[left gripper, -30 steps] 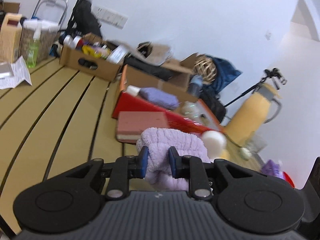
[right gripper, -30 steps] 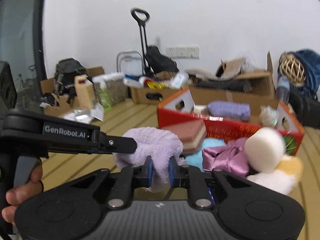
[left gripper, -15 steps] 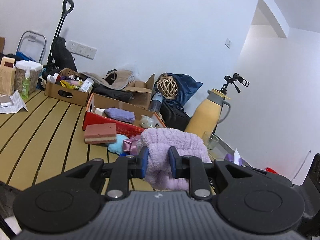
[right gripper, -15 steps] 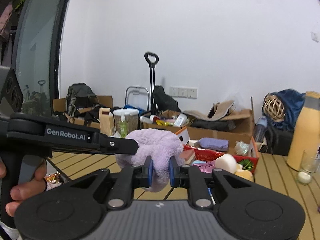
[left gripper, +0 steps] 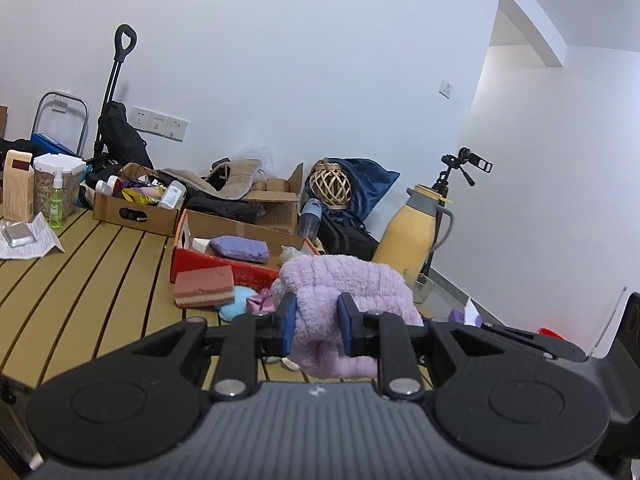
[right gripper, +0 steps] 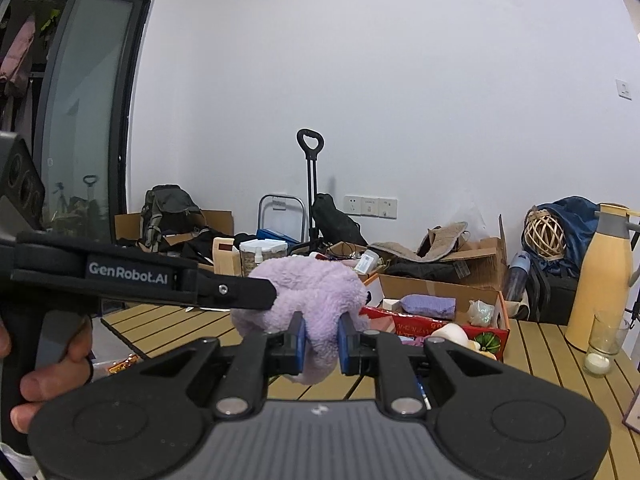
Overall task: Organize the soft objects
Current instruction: 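Lift the pink fuzzy sock toward the cardboard box, then lower the pink fuzzy sock into the box and open both grippers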
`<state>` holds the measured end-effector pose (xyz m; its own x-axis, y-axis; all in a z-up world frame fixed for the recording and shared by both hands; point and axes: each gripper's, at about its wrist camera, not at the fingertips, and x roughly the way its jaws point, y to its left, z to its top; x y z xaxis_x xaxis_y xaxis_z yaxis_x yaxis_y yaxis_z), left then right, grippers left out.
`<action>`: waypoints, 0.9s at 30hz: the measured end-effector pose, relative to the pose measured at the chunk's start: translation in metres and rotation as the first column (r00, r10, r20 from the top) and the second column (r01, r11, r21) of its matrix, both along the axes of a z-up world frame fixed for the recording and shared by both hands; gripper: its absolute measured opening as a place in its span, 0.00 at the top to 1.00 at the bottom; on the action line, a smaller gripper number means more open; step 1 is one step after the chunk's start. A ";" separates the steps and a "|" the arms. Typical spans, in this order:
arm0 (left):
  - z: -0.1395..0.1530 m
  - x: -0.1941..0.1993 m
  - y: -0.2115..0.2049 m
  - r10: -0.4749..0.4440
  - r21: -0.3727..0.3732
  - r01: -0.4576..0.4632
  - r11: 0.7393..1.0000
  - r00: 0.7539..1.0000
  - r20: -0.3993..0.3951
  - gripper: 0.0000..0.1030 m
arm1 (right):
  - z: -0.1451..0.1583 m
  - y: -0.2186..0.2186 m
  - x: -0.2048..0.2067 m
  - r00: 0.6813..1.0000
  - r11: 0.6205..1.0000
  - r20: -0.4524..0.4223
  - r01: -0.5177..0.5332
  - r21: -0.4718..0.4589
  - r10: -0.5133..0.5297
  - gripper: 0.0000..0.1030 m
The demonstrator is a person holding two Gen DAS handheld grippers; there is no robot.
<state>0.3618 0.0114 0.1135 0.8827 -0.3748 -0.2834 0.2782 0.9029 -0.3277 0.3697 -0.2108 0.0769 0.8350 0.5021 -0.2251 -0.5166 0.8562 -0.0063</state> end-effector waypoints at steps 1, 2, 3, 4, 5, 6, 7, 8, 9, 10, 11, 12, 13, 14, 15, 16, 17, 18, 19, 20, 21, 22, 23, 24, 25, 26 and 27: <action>0.002 0.007 0.001 0.002 0.005 -0.002 1.000 1.000 0.003 0.78 | 0.002 0.001 0.007 1.000 1.000 -0.003 -0.005 0.001 0.005 0.85; 0.005 0.015 0.002 0.003 0.009 -0.003 1.000 1.000 0.004 0.78 | 0.005 0.003 0.015 1.000 1.000 -0.004 -0.008 -0.001 0.008 0.85; 0.008 0.026 0.003 0.003 0.015 -0.003 1.000 1.000 0.005 0.78 | 0.007 0.005 0.023 1.000 1.000 -0.004 -0.011 -0.005 0.011 0.85; 0.011 0.036 0.004 0.003 0.020 -0.003 1.000 1.000 0.008 0.78 | 0.011 0.007 0.034 1.000 1.000 -0.004 -0.014 -0.009 0.014 0.85; 0.015 0.049 0.006 0.004 0.022 -0.004 1.000 1.000 0.008 0.78 | 0.014 0.008 0.046 1.000 1.000 -0.005 -0.019 -0.009 0.019 0.85; 0.018 0.062 0.007 0.002 0.020 -0.002 1.000 1.000 0.006 0.78 | 0.018 0.010 0.058 1.000 1.000 -0.008 -0.024 -0.006 0.024 0.85; 0.022 0.079 0.010 0.003 0.018 -0.003 1.000 1.000 0.007 0.78 | 0.022 0.012 0.073 0.999 1.000 -0.014 -0.030 0.000 0.030 0.85; 0.024 0.092 0.011 0.004 0.021 -0.004 1.000 1.000 0.007 0.78 | 0.026 0.012 0.090 0.999 0.999 -0.022 -0.038 0.006 0.039 0.85; 0.026 0.109 0.013 0.002 0.019 -0.002 1.000 1.000 -0.001 0.78 | 0.030 0.014 0.109 0.998 0.999 -0.034 -0.047 0.014 0.048 0.85; 0.027 0.130 0.015 0.000 0.017 0.001 1.000 1.000 -0.018 0.78 | 0.031 0.014 0.127 0.997 0.998 -0.050 -0.053 0.026 0.054 0.85; 0.028 0.149 0.018 -0.003 0.022 0.004 1.000 0.999 -0.032 0.78 | 0.033 0.016 0.146 0.996 0.998 -0.070 -0.057 0.034 0.060 0.85; 0.028 0.169 0.021 -0.005 0.026 0.006 1.000 0.999 -0.048 0.78 | 0.033 0.018 0.166 0.994 0.997 -0.088 -0.062 0.034 0.065 0.85; 0.027 0.188 0.024 -0.005 0.026 0.007 1.000 0.998 -0.067 0.78 | 0.033 0.020 0.187 0.992 0.997 -0.106 -0.064 0.033 0.067 0.85; 0.025 0.208 0.026 -0.007 0.030 0.010 1.000 0.996 -0.085 0.78 | 0.033 0.023 0.208 0.990 0.997 -0.125 -0.068 0.030 0.071 0.85; 0.022 0.230 0.029 -0.004 0.031 0.007 1.000 0.995 -0.104 0.78 | 0.031 0.026 0.228 0.987 0.997 -0.143 -0.068 0.029 0.072 0.85; 0.018 0.252 0.032 0.001 0.026 0.002 1.000 0.992 -0.130 0.78 | 0.030 0.029 0.250 0.984 0.997 -0.165 -0.069 0.026 0.072 0.85; 0.013 0.275 0.035 0.003 0.028 0.001 1.000 0.989 -0.150 0.78 | 0.027 0.033 0.271 0.980 0.997 -0.185 -0.072 0.022 0.075 0.85; 0.007 0.293 0.039 0.011 0.022 -0.008 1.000 0.986 -0.169 0.78 | 0.024 0.037 0.291 0.976 0.997 -0.205 -0.070 0.015 0.072 0.85; -0.001 0.313 0.041 0.021 0.018 -0.018 1.000 0.982 -0.190 0.78 | 0.020 0.042 0.312 0.972 0.998 -0.227 -0.069 0.005 0.068 0.85; -0.011 0.332 0.042 0.034 0.025 -0.029 0.999 0.977 -0.210 0.78 | 0.013 0.046 0.333 0.966 0.997 -0.251 -0.071 -0.006 0.067 0.85; -0.019 0.346 0.042 0.042 0.028 -0.037 0.999 0.973 -0.228 0.78 | 0.006 0.049 0.353 0.959 0.998 -0.275 -0.068 -0.010 0.062 0.85; -0.031 0.363 0.040 0.051 0.048 -0.040 0.998 0.967 -0.248 0.78 | -0.003 0.051 0.369 0.953 0.998 -0.296 -0.066 -0.012 0.059 0.85; -0.042 0.375 0.039 0.059 0.069 -0.042 0.997 0.963 -0.262 0.78 | -0.014 0.055 0.385 0.946 0.998 -0.320 -0.063 -0.022 0.052 0.85; -0.051 0.385 0.038 0.064 0.083 -0.043 0.996 0.959 -0.277 0.78 | -0.024 0.058 0.398 0.940 0.998 -0.337 -0.059 -0.033 0.044 0.85; -0.063 0.395 0.037 0.069 0.105 -0.040 0.994 0.954 -0.292 0.78 | -0.036 0.061 0.411 0.933 0.998 -0.357 -0.056 -0.040 0.038 0.85; -0.074 0.405 0.036 0.073 0.127 -0.035 0.991 0.950 -0.304 0.77 | -0.047 0.064 0.422 0.925 0.997 -0.378 -0.054 -0.047 0.033 0.85; -0.084 0.413 0.036 0.074 0.145 -0.029 0.989 0.946 -0.315 0.76 | -0.058 0.067 0.431 0.919 0.997 -0.393 -0.055 -0.054 0.030 0.85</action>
<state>0.7749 0.0478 0.0292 0.7550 -0.2688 -0.5982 0.1310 0.9556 -0.2640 0.8004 -0.1439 0.0190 0.6516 0.5094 -0.5622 -0.5246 0.8378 0.1511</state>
